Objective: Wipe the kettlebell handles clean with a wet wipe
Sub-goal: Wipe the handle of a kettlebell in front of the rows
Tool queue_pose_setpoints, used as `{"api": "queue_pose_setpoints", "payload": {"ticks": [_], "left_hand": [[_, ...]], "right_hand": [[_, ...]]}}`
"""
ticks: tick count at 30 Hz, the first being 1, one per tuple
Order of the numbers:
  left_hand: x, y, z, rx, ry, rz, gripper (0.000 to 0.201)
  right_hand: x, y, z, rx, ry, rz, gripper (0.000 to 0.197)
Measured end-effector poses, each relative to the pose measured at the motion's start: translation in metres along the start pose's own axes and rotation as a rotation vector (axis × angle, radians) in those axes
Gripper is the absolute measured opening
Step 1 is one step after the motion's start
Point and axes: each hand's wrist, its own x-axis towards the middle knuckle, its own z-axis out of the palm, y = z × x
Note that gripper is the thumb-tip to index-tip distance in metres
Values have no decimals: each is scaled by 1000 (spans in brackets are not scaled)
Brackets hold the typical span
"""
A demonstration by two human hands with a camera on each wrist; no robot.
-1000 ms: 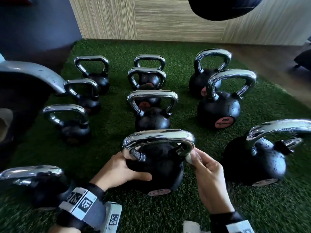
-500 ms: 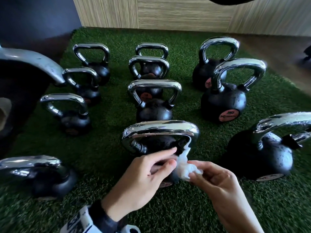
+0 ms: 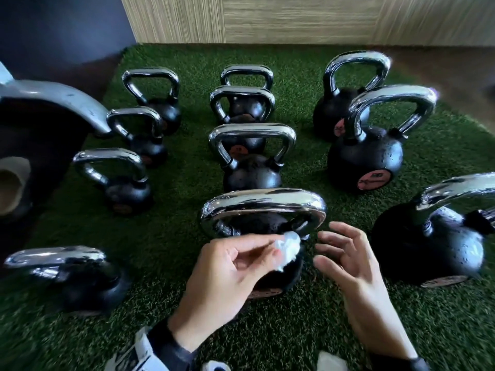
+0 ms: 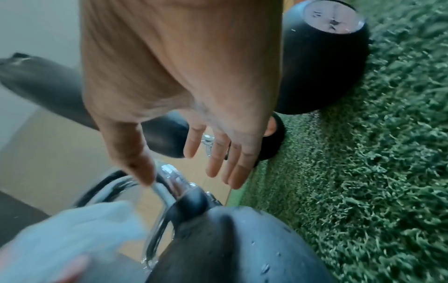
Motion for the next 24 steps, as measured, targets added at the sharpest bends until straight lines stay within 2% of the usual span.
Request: {"api": "queue_pose_setpoints", "payload": {"ticks": [2, 4, 7, 10, 13, 17, 19, 22, 24], "left_hand": [[1, 18, -4, 170, 128, 200, 30], [8, 39, -8, 390, 240, 415, 27], [27, 58, -17, 619, 350, 574, 22], [46, 59, -18, 692, 287, 505, 11], [48, 50, -16, 714, 233, 481, 18], [36, 41, -40, 662, 355, 453, 21], [33, 38, -45, 683, 392, 490, 21], [32, 33, -36, 723, 377, 567, 23], [28, 23, -37, 674, 458, 560, 22]], "right_hand": [[15, 3, 0, -32, -114, 26, 61], [32, 11, 8, -80, -208, 11, 49], [44, 23, 17, -84, -161, -31, 37], [43, 30, 18, -114, -129, -50, 30], [39, 31, 20, -119, -109, -59, 26], [39, 32, 20, -146, -116, -81, 25], [38, 31, 19, -138, -119, -82, 24], [38, 31, 20, -110, -118, -80, 23], [37, 31, 20, -95, -120, -82, 22]]}}
